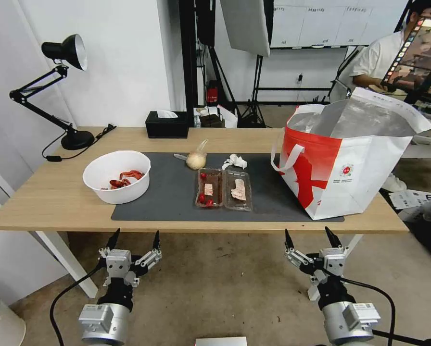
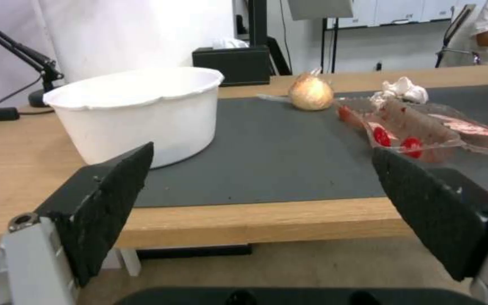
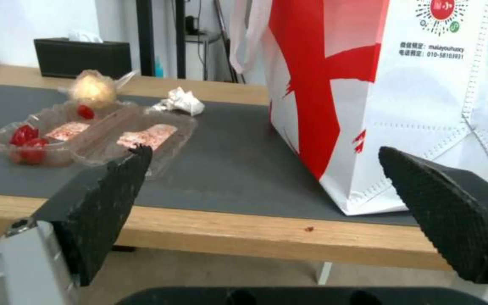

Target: Pick up the trash from the table and place it into the takeout bag.

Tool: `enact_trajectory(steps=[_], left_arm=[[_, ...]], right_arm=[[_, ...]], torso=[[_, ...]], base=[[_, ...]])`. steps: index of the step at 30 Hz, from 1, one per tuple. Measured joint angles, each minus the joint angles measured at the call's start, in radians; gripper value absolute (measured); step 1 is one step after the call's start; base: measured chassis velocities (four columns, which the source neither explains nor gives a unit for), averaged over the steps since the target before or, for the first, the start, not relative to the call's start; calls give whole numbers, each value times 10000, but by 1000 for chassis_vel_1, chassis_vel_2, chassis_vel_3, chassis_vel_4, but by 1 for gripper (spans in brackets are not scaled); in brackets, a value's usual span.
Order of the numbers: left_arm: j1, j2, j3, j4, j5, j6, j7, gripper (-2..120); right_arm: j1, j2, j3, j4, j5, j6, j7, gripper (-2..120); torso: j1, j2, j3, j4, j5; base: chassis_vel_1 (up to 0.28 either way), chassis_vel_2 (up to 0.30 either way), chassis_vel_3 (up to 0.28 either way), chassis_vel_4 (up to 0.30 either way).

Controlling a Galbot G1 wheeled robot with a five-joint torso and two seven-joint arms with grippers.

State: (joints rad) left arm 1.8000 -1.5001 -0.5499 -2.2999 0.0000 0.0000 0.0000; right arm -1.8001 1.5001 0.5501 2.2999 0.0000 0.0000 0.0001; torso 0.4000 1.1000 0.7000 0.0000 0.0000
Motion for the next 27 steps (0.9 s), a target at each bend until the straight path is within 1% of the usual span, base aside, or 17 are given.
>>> enact_trajectory(steps=[15, 18, 19, 21, 22, 23, 24, 25, 26, 27], left_arm=[[0, 0, -1, 0, -2, 0, -1, 100], [-1, -39, -56, -82, -103, 173, -106, 100], [-12, -114, -164, -266, -262, 463, -305, 100], [-51, -365, -499, -841, -778, 1429, -934, 100], [-51, -365, -499, -841, -778, 1429, -934, 100], [-76, -489, -640, -1029, -972, 1599, -1218, 100], [-126, -643, -737, -1064, -1075, 1232, -1491, 100], [-133, -704, -751, -1063, -1123, 1014, -1560, 100], [-133, -704, -751, -1063, -1123, 1014, -1560, 100], [-130, -735, -751, -1063, -1142, 917, -1560, 100]], right_arm=[[0, 0, 0, 1, 0, 0, 0, 100], [21, -49, 0, 1, 51, -36, 3, 100], [56, -160, -2, 2, 171, -142, 31, 100], [321, -768, 13, 74, 833, -745, 216, 100], [321, -768, 13, 74, 833, -745, 216, 100], [464, -1091, 24, 115, 1183, -1066, 315, 100], [606, -1428, 36, 157, 1552, -1399, 418, 100], [736, -1733, 46, 200, 1882, -1699, 514, 100], [736, -1733, 46, 200, 1882, -1699, 514, 100], [867, -2035, 55, 238, 2218, -2009, 609, 100]], torso=[[-1, 0, 0, 0, 0], [0, 0, 0, -1, -2], [-1, 0, 0, -3, 0], [-1, 0, 0, -1, 1], [-1, 0, 0, -1, 1], [-1, 1, 0, -1, 5], [0, 0, 0, 2, 5], [0, 0, 0, 0, 3], [0, 0, 0, 0, 3], [0, 0, 1, 0, 0]], base=[[0, 0, 0, 0], [0, 0, 0, 0], [0, 0, 0, 0], [0, 0, 0, 0], [0, 0, 0, 0], [0, 0, 0, 0], [0, 0, 0, 0], [0, 0, 0, 0], [0, 0, 0, 0], [0, 0, 0, 0]])
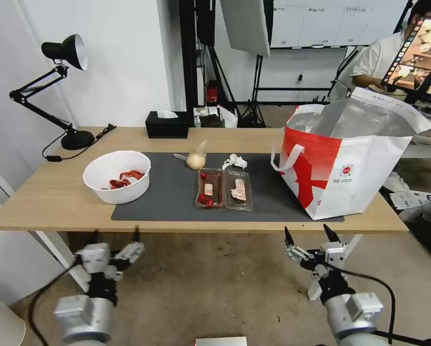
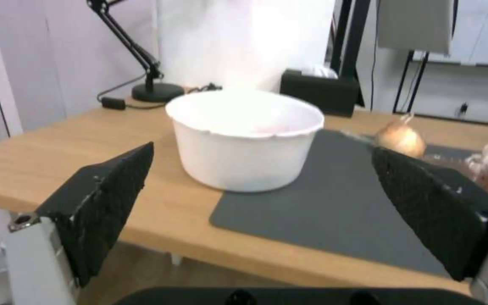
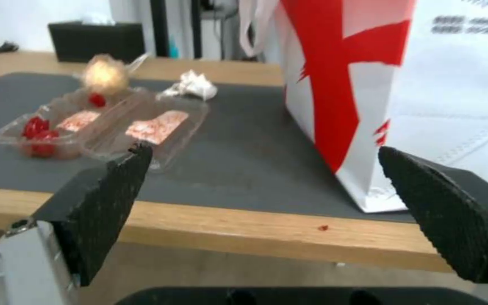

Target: Pick up the trash from the table and place it into the takeout bag.

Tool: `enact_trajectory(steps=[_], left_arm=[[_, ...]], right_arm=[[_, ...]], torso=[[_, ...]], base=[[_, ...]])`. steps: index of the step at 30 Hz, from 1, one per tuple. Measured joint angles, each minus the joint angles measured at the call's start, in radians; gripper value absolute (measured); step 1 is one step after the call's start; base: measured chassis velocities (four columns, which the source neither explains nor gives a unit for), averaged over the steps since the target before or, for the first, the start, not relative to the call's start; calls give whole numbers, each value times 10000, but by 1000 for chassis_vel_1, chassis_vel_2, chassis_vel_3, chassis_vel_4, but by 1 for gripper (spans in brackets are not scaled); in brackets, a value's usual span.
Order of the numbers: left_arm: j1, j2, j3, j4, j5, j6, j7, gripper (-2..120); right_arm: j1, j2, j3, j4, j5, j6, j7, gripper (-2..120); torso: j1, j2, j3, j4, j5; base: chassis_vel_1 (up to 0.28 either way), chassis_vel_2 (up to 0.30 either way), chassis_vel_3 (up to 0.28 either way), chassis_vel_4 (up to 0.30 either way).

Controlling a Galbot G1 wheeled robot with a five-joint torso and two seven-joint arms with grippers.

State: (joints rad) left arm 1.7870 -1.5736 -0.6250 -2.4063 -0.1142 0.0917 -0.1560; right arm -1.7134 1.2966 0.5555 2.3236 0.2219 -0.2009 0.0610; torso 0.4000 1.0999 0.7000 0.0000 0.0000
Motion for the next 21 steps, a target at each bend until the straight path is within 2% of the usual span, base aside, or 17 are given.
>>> enact_trajectory(steps=[1, 2, 3, 5, 6, 12, 19, 21], left_arm=[[11, -26, 29, 26, 0, -72, 24, 100], [11, -26, 29, 26, 0, -72, 24, 100], [13, -43, 98, 88, 12, -110, 54, 100], [19, -67, 256, 263, 77, -232, 127, 100], [19, -67, 256, 263, 77, -232, 127, 100], [91, -129, 471, 441, 313, -472, 380, 100], [93, -79, 475, 454, 329, -597, 461, 100], [93, -67, 474, 453, 326, -602, 469, 100]], right_arm=[[106, -325, 6, 20, 170, -136, 39, 100], [106, -325, 6, 20, 170, -136, 39, 100], [148, -454, -6, 20, 311, -176, 40, 100], [434, -949, -25, 20, 934, -312, 61, 100], [434, -949, -25, 20, 934, -312, 61, 100], [1262, -2395, -89, 21, 2746, -693, 118, 100], [1379, -2585, -101, 23, 3024, -748, 130, 100], [1395, -2558, -142, -119, 2968, -402, 78, 100]], torso=[[0, 0, 0, 6, 0], [0, 0, 0, 6, 0], [0, 0, 0, -3, 4], [-1, 0, 0, -3, 1], [-1, 0, 0, -3, 1], [0, 0, 0, 2, 0], [-1, 0, 0, -1, 0], [0, 1, 0, 0, -5]], base=[[0, 0, 0, 0], [0, 0, 0, 0], [0, 0, 0, 0], [0, 0, 0, 0], [0, 0, 0, 0], [0, 0, 0, 0], [0, 0, 0, 0], [0, 0, 0, 0]])
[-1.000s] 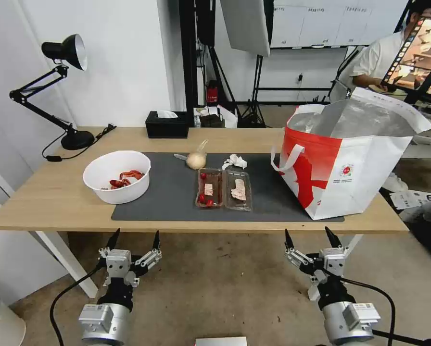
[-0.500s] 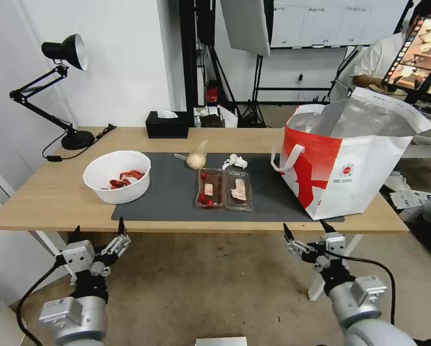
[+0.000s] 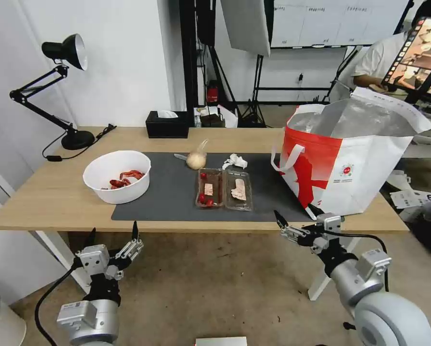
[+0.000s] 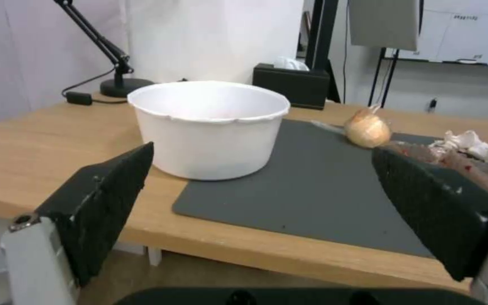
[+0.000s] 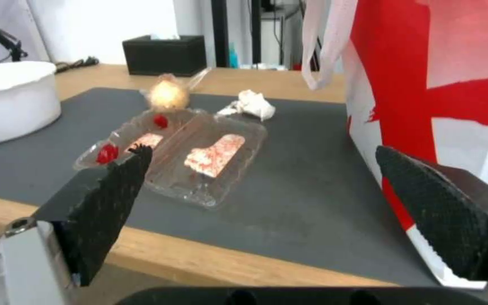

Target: Pick up the trash from the table and place it into the takeout bag.

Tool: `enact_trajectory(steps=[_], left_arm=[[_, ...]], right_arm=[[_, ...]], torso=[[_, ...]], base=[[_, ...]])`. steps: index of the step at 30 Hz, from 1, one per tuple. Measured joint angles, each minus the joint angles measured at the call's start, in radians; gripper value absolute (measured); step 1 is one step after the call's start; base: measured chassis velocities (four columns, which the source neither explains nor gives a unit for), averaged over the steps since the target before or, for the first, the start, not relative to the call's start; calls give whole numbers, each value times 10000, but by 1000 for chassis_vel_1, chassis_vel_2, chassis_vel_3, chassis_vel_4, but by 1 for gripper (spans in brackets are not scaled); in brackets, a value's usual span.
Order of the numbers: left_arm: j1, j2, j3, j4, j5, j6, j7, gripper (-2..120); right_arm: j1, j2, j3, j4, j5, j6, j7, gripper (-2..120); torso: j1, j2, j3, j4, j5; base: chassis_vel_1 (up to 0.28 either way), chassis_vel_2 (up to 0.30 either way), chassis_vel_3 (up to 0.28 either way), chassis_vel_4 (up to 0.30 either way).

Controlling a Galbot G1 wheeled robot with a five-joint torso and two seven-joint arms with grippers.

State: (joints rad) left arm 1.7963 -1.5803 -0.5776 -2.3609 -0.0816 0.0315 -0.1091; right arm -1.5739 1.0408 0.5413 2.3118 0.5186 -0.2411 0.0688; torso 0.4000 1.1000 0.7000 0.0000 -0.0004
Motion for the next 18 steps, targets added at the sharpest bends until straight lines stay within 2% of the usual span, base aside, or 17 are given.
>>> enact_trajectory(steps=[5, 7, 8, 9, 11, 13, 15, 17, 18], left_arm=[[2, 14, -1, -5, -5, -20, 19, 100], [0, 27, 4, -6, -11, -47, 37, 100], [-7, 53, 5, -7, -15, -54, 42, 100], [-7, 53, 5, -7, -15, -54, 42, 100], [-69, 168, 80, -1, -50, -53, 57, 100], [-104, 222, 112, 14, -69, -50, 64, 100], [-253, 512, 286, 128, -174, 20, 87, 100], [-194, 540, 286, 131, -200, 42, 86, 100], [-194, 540, 286, 131, -200, 42, 86, 100]], right_arm=[[-12, 169, -81, -336, -183, 690, -141, 100], [11, 244, -262, -345, 503, 805, 83, 100], [48, 283, -406, -301, 1307, 784, 353, 100], [48, 283, -406, -301, 1307, 784, 353, 100], [214, 332, -653, -54, 3219, 668, 988, 100], [251, 342, -693, -3, 3616, 648, 1118, 100], [790, 382, -1028, 204, 6009, 645, 2147, 100], [1468, 335, -1530, 151, 7563, 775, 2841, 100], [1468, 335, -1530, 151, 7563, 775, 2841, 100]], torso=[[1, -2, 0, -2, 9], [0, -1, 0, -2, 2], [0, -1, 0, -2, 6], [0, -1, 0, -2, 6], [0, 0, 0, 1, 4], [0, 0, 0, 1, 3], [0, 0, 0, -8, 0], [0, -1, 0, 3, 3], [0, -1, 0, 3, 3]], base=[[0, 0, 0, 0], [0, 0, 0, 0], [0, 0, 0, 0], [0, 0, 0, 0], [0, 0, 0, 0], [0, 0, 0, 0], [0, 0, 0, 0], [0, 0, 0, 0], [0, 0, 0, 0]])
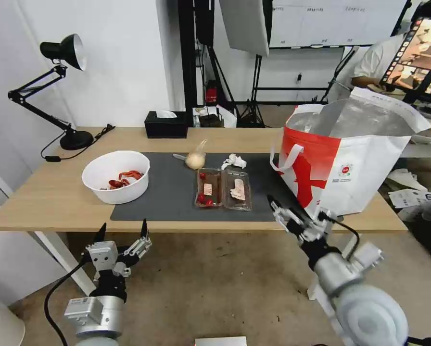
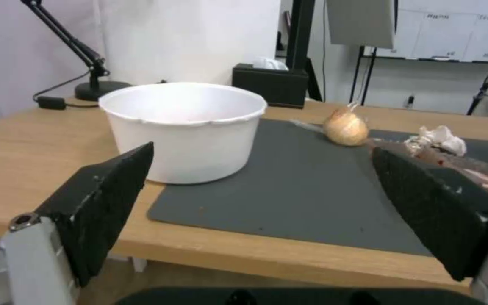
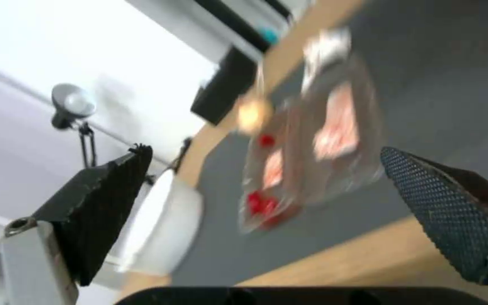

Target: Pick up the trash from the table and place it into the takeout bag.

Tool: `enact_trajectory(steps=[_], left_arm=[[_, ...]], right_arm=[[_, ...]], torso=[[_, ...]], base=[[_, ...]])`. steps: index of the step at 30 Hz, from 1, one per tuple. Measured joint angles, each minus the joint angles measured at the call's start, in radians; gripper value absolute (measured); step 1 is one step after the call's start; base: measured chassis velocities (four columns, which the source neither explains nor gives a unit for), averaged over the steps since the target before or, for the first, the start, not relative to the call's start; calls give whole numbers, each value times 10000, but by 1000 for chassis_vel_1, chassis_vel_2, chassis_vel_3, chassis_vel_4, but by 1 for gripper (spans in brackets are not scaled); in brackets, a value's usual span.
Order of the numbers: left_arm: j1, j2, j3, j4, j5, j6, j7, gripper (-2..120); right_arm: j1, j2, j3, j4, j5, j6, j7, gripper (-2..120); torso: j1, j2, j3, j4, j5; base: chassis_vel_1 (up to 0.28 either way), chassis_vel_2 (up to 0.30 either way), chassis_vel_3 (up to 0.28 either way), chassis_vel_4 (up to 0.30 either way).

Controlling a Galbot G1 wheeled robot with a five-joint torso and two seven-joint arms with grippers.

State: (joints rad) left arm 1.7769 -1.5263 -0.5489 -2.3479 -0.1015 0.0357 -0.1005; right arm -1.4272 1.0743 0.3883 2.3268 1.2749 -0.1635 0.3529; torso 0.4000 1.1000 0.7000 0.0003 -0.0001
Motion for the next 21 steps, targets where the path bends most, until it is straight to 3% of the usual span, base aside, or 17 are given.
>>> enact_trajectory(steps=[1, 3, 5, 14, 21], left_arm=[[37, 0, -66, -42, -5, 14, -1, 100], [85, 34, -210, -114, -29, 39, -2, 100], [119, 97, -312, -137, -69, 68, -3, 100], [184, 168, -605, -97, -253, 110, -43, 100], [180, 127, -682, -12, -268, 114, -61, 100]], right_arm=[[531, 56, -461, -147, 1185, 157, 749, 100], [1258, 308, -1084, -451, 2317, 332, 1785, 100], [1814, 604, -1472, -791, 2583, 428, 2398, 100], [3888, 2323, -2818, -2668, 2011, 522, 4347, 100], [4351, 2720, -2988, -3237, 1828, 455, 4942, 100]], torso=[[0, 0, 1, -1, -1], [0, 0, 0, -4, -2], [0, 0, 0, -3, 0], [1, -1, 1, -2, -1], [0, -1, 0, -3, 0]], base=[[0, 0, 0, 0], [0, 0, 0, 0], [0, 0, 0, 0], [0, 0, 0, 0], [0, 0, 0, 0]])
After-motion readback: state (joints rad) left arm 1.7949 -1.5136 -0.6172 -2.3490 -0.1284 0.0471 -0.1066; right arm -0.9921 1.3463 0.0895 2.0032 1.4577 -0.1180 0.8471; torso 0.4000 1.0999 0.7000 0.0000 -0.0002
